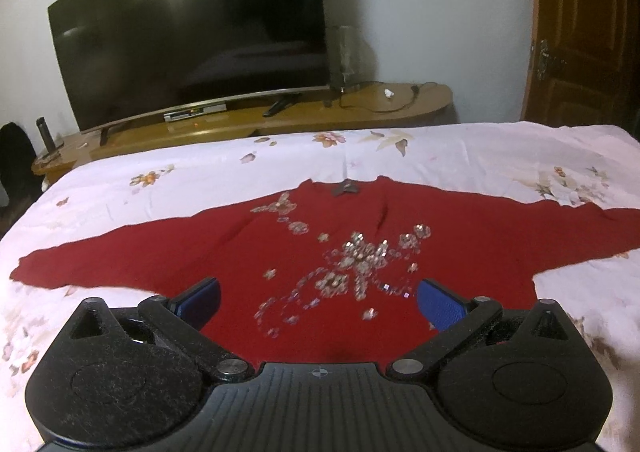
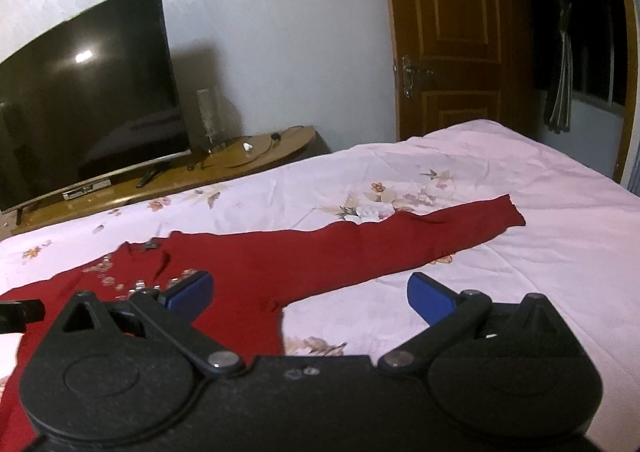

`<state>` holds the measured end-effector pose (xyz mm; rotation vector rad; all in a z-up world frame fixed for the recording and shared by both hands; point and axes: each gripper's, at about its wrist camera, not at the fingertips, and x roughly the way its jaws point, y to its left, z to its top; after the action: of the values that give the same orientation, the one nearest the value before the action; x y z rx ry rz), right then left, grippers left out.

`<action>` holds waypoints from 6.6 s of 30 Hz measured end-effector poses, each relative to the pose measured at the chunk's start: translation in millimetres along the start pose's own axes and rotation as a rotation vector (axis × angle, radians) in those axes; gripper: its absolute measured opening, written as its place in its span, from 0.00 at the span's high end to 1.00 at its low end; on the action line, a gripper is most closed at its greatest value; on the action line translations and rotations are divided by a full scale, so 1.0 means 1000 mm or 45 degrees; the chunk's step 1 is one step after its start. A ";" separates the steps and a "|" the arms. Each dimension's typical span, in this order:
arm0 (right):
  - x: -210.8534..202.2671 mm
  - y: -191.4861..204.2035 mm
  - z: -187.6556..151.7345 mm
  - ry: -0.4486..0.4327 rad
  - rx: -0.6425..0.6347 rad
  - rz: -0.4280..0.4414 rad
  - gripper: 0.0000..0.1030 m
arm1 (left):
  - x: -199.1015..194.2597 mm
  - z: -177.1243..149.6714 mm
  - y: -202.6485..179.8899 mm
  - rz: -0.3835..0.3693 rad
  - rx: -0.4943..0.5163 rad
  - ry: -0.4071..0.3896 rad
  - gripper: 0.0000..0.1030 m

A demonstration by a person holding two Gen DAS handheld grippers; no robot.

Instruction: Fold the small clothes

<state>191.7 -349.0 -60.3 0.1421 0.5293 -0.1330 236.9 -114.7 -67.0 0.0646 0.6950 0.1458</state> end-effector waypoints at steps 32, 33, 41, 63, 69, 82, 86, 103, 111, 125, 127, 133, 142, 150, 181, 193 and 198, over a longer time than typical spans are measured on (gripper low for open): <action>0.208 -0.182 0.016 0.259 0.271 -0.279 0.27 | 0.139 0.036 -0.084 0.029 0.005 0.133 0.00; 0.211 -0.185 0.015 0.266 0.282 -0.284 0.28 | 0.143 0.036 -0.084 0.030 0.001 0.139 0.00; 0.233 -0.209 0.018 0.274 0.328 -0.327 0.39 | 0.170 0.036 -0.084 0.047 -0.025 0.187 0.00; 0.232 -0.185 0.053 0.109 0.235 -0.256 0.95 | 0.187 0.037 -0.049 0.115 -0.049 0.208 0.00; 0.218 -0.101 0.063 0.069 0.092 0.006 0.95 | 0.173 0.036 -0.015 0.146 -0.095 0.185 0.00; 0.209 0.124 -0.001 0.280 -0.189 0.571 0.91 | 0.153 0.010 0.092 0.154 -0.266 0.211 0.00; 0.215 0.149 -0.028 0.370 -0.266 0.562 0.52 | 0.159 0.006 0.100 0.003 -0.327 0.249 0.00; 0.168 0.076 -0.013 0.223 -0.156 0.396 0.45 | 0.223 0.012 0.038 -0.489 -0.592 0.384 0.00; 0.176 0.060 -0.015 0.230 -0.100 0.359 0.45 | 0.241 0.010 0.030 -0.555 -0.653 0.404 0.46; 0.185 0.054 -0.009 0.195 -0.115 0.283 0.45 | 0.218 0.022 0.052 -0.600 -0.651 0.227 0.96; 0.189 0.054 -0.006 0.190 -0.120 0.264 0.45 | 0.209 0.027 0.069 -0.579 -0.637 0.188 0.96; 0.196 0.064 -0.003 0.181 -0.136 0.258 0.45 | 0.193 0.024 0.134 -0.443 -0.637 0.152 0.96; 0.206 0.088 -0.008 0.202 -0.171 0.274 0.45 | 0.208 0.000 0.194 -0.319 -0.675 0.208 0.96; 0.231 0.094 -0.024 0.332 -0.237 0.230 0.47 | 0.224 -0.020 0.194 -0.224 -0.661 0.274 0.96; 0.226 0.088 -0.015 0.300 -0.176 0.274 0.45 | 0.213 -0.018 0.198 -0.286 -0.791 0.216 0.20; 0.227 0.088 -0.014 0.292 -0.169 0.268 0.47 | 0.227 -0.025 0.190 -0.294 -0.854 0.241 0.98; 0.229 0.085 -0.009 0.276 -0.172 0.260 0.47 | 0.204 -0.026 0.205 -0.237 -0.831 0.144 0.98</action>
<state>397.0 -284.5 -176.3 0.0784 0.7339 0.1191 352.0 119.6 -193.9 -0.6357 0.7338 0.1925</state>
